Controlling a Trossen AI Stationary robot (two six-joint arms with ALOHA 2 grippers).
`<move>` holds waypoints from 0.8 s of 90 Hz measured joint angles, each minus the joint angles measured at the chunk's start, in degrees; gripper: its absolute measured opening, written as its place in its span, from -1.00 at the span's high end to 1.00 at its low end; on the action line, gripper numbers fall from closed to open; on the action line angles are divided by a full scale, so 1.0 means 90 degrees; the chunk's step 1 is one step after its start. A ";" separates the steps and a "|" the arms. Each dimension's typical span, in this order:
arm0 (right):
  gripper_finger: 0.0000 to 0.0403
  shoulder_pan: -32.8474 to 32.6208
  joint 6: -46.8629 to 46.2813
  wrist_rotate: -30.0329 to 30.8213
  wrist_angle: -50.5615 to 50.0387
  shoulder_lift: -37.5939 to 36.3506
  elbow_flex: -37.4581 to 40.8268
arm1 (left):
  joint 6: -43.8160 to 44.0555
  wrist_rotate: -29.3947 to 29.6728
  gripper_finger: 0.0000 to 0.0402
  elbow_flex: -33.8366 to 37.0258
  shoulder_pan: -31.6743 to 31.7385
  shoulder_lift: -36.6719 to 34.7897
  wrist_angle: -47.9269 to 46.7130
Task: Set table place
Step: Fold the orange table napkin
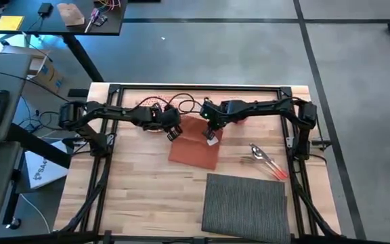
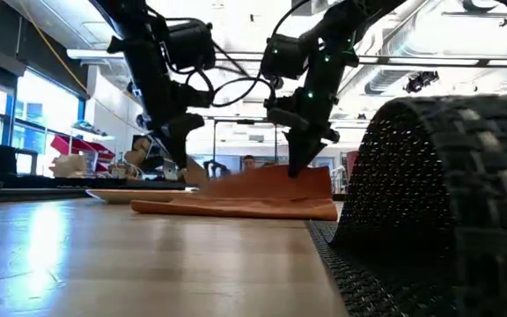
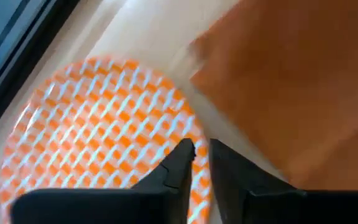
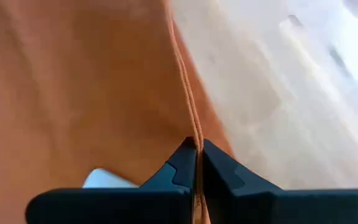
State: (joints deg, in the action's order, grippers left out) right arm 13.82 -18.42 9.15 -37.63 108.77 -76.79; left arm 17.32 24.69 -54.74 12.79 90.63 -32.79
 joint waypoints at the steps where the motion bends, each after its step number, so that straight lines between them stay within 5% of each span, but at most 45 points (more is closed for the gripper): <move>1: 0.95 0.0000 -0.0001 0.0003 0.0012 0.0000 0.0000 | 0.0001 -0.0002 0.68 0.0000 0.0015 -0.0011 -0.0001; 24: 0.38 -0.0008 0.0104 0.0339 -0.0699 -0.0008 -0.0644 | -0.0179 -0.0401 0.33 -0.0002 0.0124 -0.0341 -0.0033; 39: 0.05 -0.0126 0.0643 0.0403 -0.1029 -0.0119 -0.1107 | -0.1115 -0.1769 0.30 -0.0005 0.0120 -0.0363 0.0430; 53: -0.03 -0.0515 0.1251 -0.0927 -0.0662 -0.0239 -0.0784 | -0.1919 -0.2776 0.35 -0.0007 0.0106 -0.0119 0.0962; 72: 0.06 -0.1112 0.1024 -0.1405 0.0301 -0.0233 0.0383 | -0.2723 -0.3014 0.39 -0.0007 0.0120 0.0570 0.1148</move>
State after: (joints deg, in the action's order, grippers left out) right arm 3.82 -9.20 -3.50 -34.93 106.67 -73.35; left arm -7.19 -2.44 -54.81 13.87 95.75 -22.46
